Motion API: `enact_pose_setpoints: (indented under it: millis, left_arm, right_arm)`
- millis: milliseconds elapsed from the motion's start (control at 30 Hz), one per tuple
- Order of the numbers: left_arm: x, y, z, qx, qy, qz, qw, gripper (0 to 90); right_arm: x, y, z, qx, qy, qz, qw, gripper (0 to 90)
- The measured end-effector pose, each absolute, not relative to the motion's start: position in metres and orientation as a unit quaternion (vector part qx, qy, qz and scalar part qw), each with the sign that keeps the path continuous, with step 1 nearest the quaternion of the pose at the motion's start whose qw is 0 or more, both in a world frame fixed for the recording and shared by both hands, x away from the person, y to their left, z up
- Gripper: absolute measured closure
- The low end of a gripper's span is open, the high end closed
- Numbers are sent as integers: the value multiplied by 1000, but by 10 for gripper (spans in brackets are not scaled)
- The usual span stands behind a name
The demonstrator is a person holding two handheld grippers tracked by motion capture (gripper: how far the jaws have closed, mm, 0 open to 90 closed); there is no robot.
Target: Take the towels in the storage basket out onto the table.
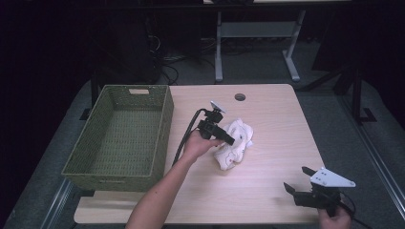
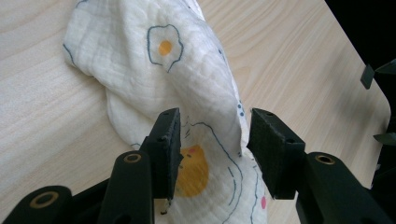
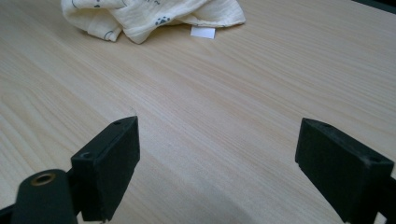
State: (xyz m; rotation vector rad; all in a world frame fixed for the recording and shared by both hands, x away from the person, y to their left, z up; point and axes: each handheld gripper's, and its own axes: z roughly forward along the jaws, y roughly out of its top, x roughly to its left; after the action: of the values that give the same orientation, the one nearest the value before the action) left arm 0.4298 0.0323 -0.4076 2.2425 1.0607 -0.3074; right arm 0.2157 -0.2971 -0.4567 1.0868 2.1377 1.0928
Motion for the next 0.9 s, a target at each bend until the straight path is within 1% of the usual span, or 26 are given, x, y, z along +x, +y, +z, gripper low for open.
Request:
enact_pose_setpoints:
  millis: [300, 567, 900]
  left_arm:
    - [425, 40, -397, 849, 400, -109, 328, 510]
    - [416, 49, -388, 853, 385, -100, 339, 467]
    - [408, 66, -384, 846, 387, -90, 356, 379]
  right_arm:
    - [216, -297, -457, 400, 786, 399, 250, 135]
    - [217, -297, -458, 401, 787, 396, 251, 135]
    - [218, -297, -460, 404, 787, 395, 249, 135]
